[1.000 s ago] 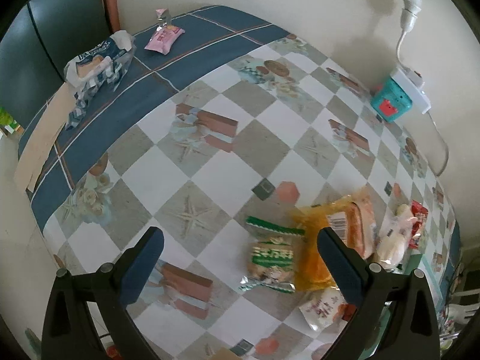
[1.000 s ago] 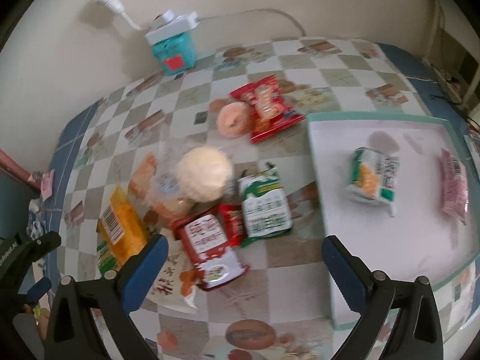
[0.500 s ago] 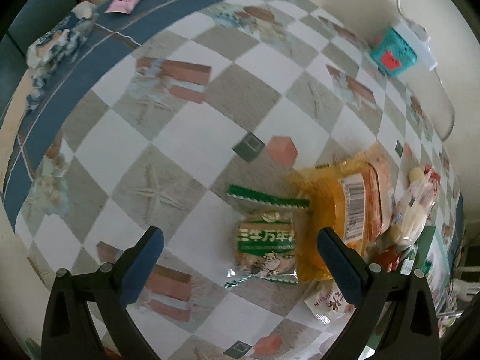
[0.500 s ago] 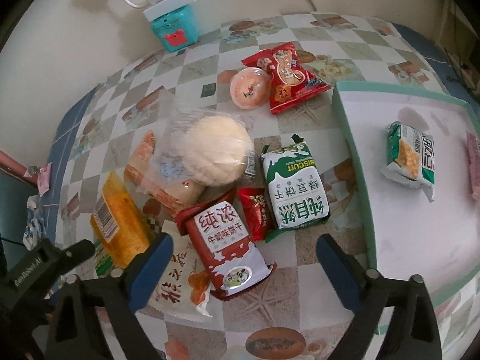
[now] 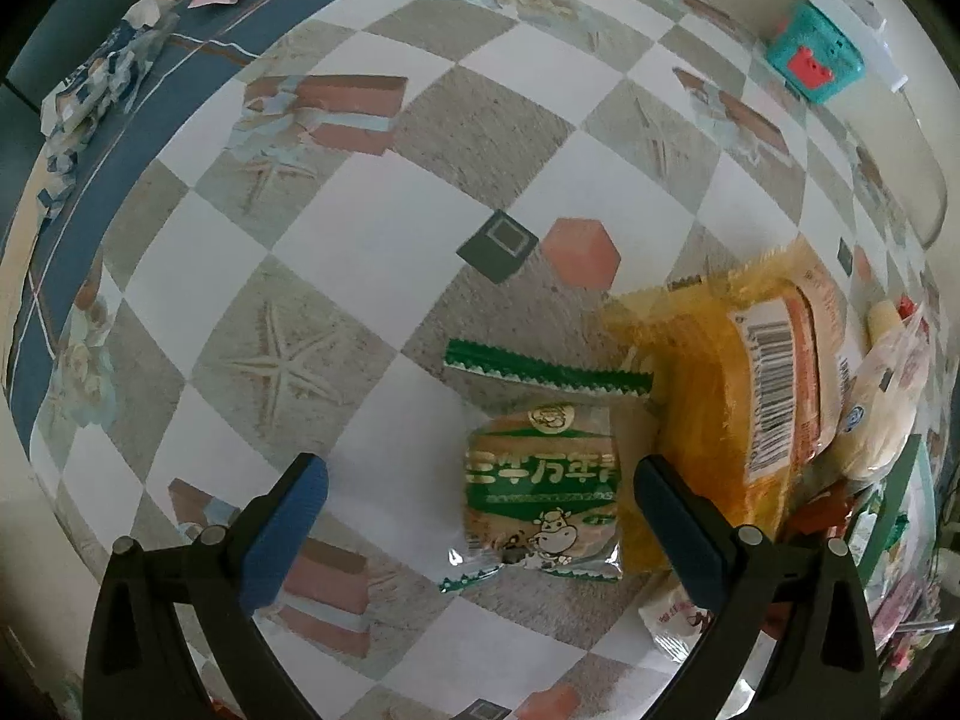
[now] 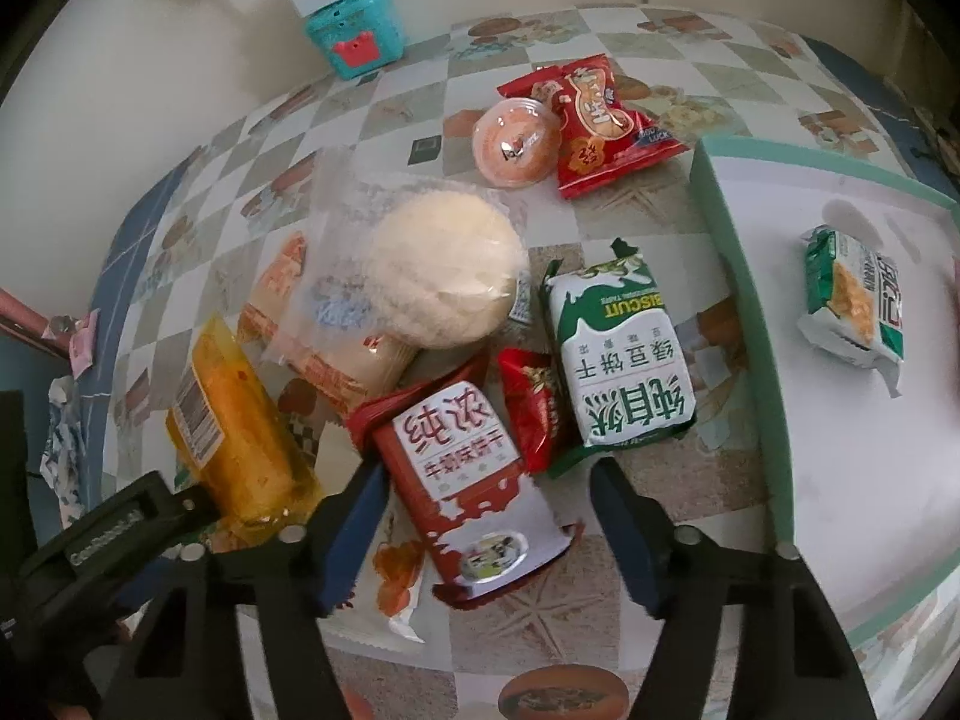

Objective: Organize snacks
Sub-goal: 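Grasp the round cookie packet with the left gripper while the right grasps the red milk biscuit pack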

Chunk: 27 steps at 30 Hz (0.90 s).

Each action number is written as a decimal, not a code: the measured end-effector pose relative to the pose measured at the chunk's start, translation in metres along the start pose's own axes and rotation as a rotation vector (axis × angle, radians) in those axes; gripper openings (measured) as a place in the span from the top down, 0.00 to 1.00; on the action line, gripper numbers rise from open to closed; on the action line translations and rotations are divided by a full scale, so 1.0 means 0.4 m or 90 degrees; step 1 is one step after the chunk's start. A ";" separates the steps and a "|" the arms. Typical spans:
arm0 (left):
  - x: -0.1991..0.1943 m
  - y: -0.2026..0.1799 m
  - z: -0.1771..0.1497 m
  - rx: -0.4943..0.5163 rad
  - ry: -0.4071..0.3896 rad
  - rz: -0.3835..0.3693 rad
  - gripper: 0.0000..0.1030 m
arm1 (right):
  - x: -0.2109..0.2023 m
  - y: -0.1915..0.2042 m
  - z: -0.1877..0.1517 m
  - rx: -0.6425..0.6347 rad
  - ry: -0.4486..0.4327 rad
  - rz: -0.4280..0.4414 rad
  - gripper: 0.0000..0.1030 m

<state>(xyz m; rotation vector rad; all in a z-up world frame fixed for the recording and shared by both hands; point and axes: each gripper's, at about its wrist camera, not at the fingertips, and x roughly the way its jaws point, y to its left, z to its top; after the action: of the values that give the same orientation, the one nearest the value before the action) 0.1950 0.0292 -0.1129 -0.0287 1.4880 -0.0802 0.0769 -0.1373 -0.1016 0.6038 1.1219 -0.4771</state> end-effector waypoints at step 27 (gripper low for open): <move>-0.014 -0.127 0.004 0.064 -0.036 0.025 0.48 | -0.002 -0.010 -0.006 -0.012 0.008 0.009 0.57</move>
<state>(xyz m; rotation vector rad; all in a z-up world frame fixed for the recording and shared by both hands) 0.1944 -0.0209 -0.1038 0.0789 1.4252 -0.1213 0.0724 -0.1387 -0.1026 0.5986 1.1319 -0.4502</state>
